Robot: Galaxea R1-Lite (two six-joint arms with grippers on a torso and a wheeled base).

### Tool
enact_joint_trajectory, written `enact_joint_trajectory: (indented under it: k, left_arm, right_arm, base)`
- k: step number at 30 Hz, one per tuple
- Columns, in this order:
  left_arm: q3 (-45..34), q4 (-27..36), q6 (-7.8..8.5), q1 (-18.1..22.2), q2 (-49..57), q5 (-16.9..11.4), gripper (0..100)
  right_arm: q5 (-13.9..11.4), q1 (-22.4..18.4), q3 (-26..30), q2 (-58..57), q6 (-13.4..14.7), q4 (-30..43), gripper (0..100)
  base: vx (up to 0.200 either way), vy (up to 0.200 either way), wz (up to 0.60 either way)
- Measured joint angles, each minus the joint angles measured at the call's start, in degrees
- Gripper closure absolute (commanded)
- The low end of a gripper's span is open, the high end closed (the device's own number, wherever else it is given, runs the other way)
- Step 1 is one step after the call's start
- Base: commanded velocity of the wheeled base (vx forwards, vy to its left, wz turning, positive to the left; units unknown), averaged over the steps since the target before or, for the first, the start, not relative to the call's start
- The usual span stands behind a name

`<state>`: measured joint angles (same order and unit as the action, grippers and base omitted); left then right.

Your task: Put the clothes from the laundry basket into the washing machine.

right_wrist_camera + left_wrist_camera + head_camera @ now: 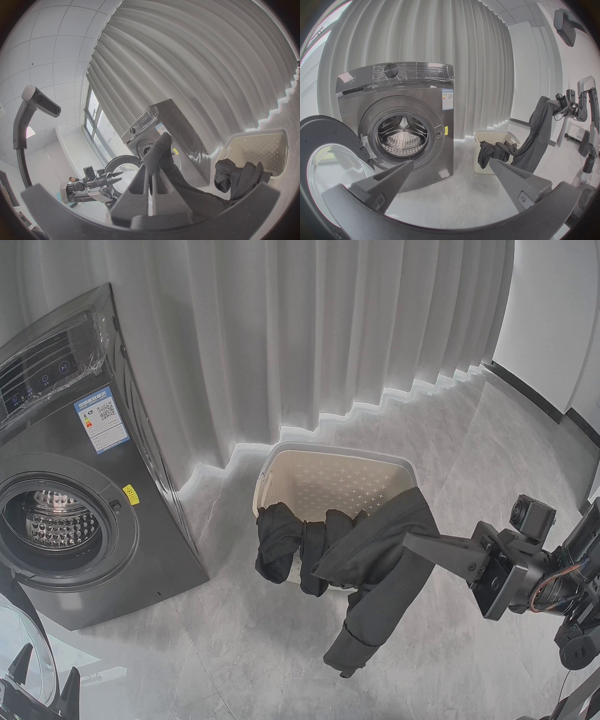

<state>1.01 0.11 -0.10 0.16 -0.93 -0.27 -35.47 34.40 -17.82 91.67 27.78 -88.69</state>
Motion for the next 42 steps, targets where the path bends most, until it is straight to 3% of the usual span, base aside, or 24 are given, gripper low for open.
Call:
enact_joint_trajectory:
  k: [6, 10, 18, 21, 31, 37, 42]
  left_arm:
    - [0.0, 0.0, 0.0, 0.0, 0.0, 0.0, 0]
    - [0.0, -0.01, 0.02, 0.0, 0.0, 0.02, 0]
    - [0.0, 0.0, 0.1, 0.0, 0.0, 0.0, 0]
    - [0.0, 0.02, 0.1, 0.0, 0.0, 0.02, 0]
    - [0.0, -0.01, 0.02, 0.0, 0.0, 0.02, 0]
    - [0.0, -0.01, 0.0, 0.0, 0.0, 0.0, 0]
    - [0.0, -0.01, -0.01, 0.0, 0.0, 0.02, 0]
  right_arm:
    - [4.11, 0.43, -0.52, 0.88, -0.22, 0.06, 100]
    - [4.69, 2.08, -0.34, 1.33, -0.26, 0.11, 100]
    - [4.24, 11.96, 3.28, -0.27, -0.11, 0.01, 100]
    - [3.84, 13.97, 4.21, -1.96, 0.24, -0.02, 100]
    - [3.38, 11.59, 2.63, -3.75, -0.09, -0.07, 100]
    - [2.46, 17.01, 3.85, -3.94, -2.91, -0.24, 100]
    - [2.24, 19.35, 2.63, -4.17, -3.4, -0.29, 100]
  base:
    - [0.0, 0.0, 0.0]
    - [0.0, 0.0, 0.0]
    - [0.0, 0.0, 0.0]
    - [0.0, 0.0, 0.0]
    - [0.0, 0.0, 0.0]
    - [0.0, 0.0, 0.0]
    - [0.0, 0.0, 0.0]
